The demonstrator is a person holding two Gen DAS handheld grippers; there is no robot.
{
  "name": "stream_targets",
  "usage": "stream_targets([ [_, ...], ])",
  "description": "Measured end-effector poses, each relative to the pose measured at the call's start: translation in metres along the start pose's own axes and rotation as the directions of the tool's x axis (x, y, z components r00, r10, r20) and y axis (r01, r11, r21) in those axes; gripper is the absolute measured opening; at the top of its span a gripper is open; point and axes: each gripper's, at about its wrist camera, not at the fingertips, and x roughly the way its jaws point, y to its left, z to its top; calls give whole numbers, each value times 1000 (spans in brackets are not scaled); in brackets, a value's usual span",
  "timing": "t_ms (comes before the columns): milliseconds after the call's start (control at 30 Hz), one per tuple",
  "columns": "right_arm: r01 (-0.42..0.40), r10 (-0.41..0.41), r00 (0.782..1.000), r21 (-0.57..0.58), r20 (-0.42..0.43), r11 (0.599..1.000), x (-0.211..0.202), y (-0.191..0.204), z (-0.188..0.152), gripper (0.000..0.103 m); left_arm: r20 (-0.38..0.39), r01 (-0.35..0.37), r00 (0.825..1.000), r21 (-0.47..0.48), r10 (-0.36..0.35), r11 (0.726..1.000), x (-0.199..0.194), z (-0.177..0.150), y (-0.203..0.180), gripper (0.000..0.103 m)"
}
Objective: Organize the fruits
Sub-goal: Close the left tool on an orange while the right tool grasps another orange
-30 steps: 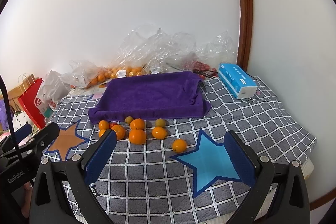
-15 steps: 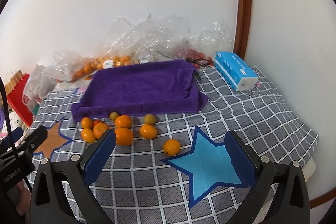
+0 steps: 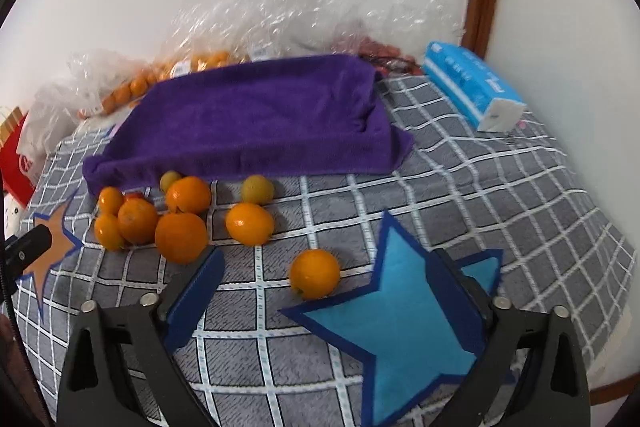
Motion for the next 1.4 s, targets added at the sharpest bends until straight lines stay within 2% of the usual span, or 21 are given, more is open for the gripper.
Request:
stream_targets([
  [100, -8, 7, 1000, -10, -16, 1000, 13, 1, -2, 84, -23, 12, 1000, -19, -12, 1000, 10, 0, 6, 103],
  [233, -21, 22, 996, 19, -81, 1000, 34, -6, -10, 64, -29, 42, 999, -23, -43, 999, 19, -2, 7, 103],
  [267, -26, 29, 995, 30, -93, 999, 39, -8, -13, 62, -30, 54, 998, -20, -54, 998, 22, -2, 5, 101],
  [367, 1, -1, 999, 9, -48, 1000, 38, -7, -15, 60, -44, 75, 996, 8, -74, 997, 30, -4, -4, 98],
  [467, 0, 0, 999, 8, -42, 1000, 41, -7, -16, 60, -69, 83, 994, 38, -81, 996, 42, -4, -13, 92],
  [600, -4, 4, 999, 0, -45, 1000, 44, -8, -13, 60, -86, 116, 990, 26, -113, 993, 54, -4, -18, 85],
  [667, -11, 11, 999, -3, -48, 1000, 46, -8, -12, 60, -90, 127, 988, 14, -126, 992, 60, -3, -20, 75],
  [733, -15, 14, 999, -12, -49, 1000, 46, -8, -11, 60, -100, 135, 986, 1, -134, 991, 65, -2, -22, 71],
  [800, -21, 20, 999, -16, -48, 1000, 46, -9, -11, 61, -82, 133, 988, 4, -132, 991, 65, -2, -26, 62],
  [867, -35, 35, 999, -9, -41, 999, 46, -10, -11, 62, -85, 175, 981, 25, -172, 984, 64, -3, -30, 42],
  [933, -40, 39, 998, -8, -41, 999, 46, -11, -11, 62, -98, 200, 976, 46, -195, 979, 62, -4, -33, 35],
  [1100, -62, 61, 997, -7, -46, 998, 44, -14, -12, 62, -82, 139, 988, 118, -130, 983, 49, -9, -30, 35],
  [1300, -65, 64, 997, -18, -34, 998, 43, -11, -14, 62, -107, 161, 982, 81, -153, 984, 63, -8, -29, 36],
  [1400, -71, 70, 997, -26, -33, 997, 42, -11, -15, 62, -73, 150, 987, 78, -144, 986, 65, -7, -32, 35],
])
